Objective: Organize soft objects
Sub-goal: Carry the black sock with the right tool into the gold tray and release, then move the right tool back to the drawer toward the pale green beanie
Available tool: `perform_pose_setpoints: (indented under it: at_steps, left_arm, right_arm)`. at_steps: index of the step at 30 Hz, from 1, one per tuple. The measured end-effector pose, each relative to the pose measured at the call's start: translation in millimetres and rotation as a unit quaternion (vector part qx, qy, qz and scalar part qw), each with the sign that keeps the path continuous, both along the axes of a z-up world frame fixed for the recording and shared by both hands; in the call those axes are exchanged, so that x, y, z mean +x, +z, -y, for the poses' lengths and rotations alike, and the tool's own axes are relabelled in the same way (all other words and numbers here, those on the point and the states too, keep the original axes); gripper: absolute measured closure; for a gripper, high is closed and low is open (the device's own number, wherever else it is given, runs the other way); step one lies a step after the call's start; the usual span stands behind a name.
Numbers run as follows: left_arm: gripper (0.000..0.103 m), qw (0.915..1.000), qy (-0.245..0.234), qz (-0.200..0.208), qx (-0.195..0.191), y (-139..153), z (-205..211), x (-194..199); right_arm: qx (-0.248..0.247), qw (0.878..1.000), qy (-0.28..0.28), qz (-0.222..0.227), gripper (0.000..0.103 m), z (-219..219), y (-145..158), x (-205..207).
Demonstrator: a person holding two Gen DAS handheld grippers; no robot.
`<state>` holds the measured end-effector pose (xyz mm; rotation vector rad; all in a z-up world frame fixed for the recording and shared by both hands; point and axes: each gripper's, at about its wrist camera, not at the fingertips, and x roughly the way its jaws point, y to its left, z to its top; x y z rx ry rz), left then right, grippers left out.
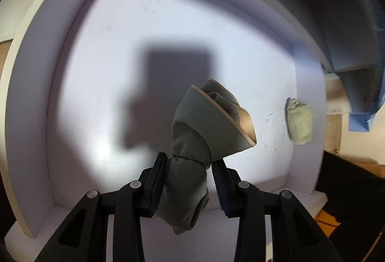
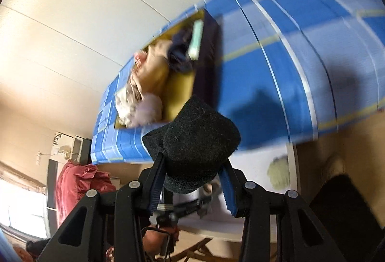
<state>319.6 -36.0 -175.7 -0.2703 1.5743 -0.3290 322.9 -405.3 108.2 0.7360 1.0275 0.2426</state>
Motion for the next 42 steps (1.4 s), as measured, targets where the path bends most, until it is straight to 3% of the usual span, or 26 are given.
perform_pose_setpoints:
  at_steps: [7, 19, 22, 23, 24, 26, 33, 42]
  left_arm:
    - [0.065, 0.9996, 0.016, 0.011, -0.022, 16.3, -7.2, -4.6]
    - [0.065, 0.9971, 0.053, 0.013, -0.053, 23.2, -26.4, 3.9]
    - [0.065, 0.9963, 0.058, 0.014, -0.062, 25.7, -27.9, 5.1]
    - [0.065, 0.9961, 0.06, 0.015, -0.063, 26.1, -28.4, 5.8]
    - [0.065, 0.9958, 0.063, 0.015, -0.064, 25.5, -28.3, 6.2]
    - [0.065, 0.9953, 0.068, 0.015, -0.068, 26.9, -30.7, 7.0]
    - [0.065, 0.9946, 0.077, 0.022, -0.066, 27.4, -29.9, 10.1]
    - [0.065, 0.9948, 0.076, 0.036, -0.059, 32.3, -31.0, 6.3]
  right_arm:
    - [-0.053, 0.998, 0.037, 0.009, 0.059, -29.2, 19.2, 65.4]
    - [-0.129, 0.984, 0.114, -0.038, 0.058, -89.5, -5.7, 172.8]
    - [-0.137, 0.983, 0.116, -0.045, 0.056, -99.2, -13.1, 184.8]
    - [-0.143, 0.982, 0.115, -0.043, 0.051, -101.6, -14.4, 188.2]
    - [-0.148, 0.982, 0.115, -0.04, 0.04, -103.6, -14.3, 191.3]
    - [-0.15, 0.983, 0.1, -0.033, 0.034, -101.3, -11.0, 191.6]
    - [-0.12, 0.99, 0.064, 0.024, 0.033, -78.1, 11.3, 167.1]
    - [-0.108, 0.992, 0.034, 0.058, 0.032, -51.6, 6.3, 104.5]
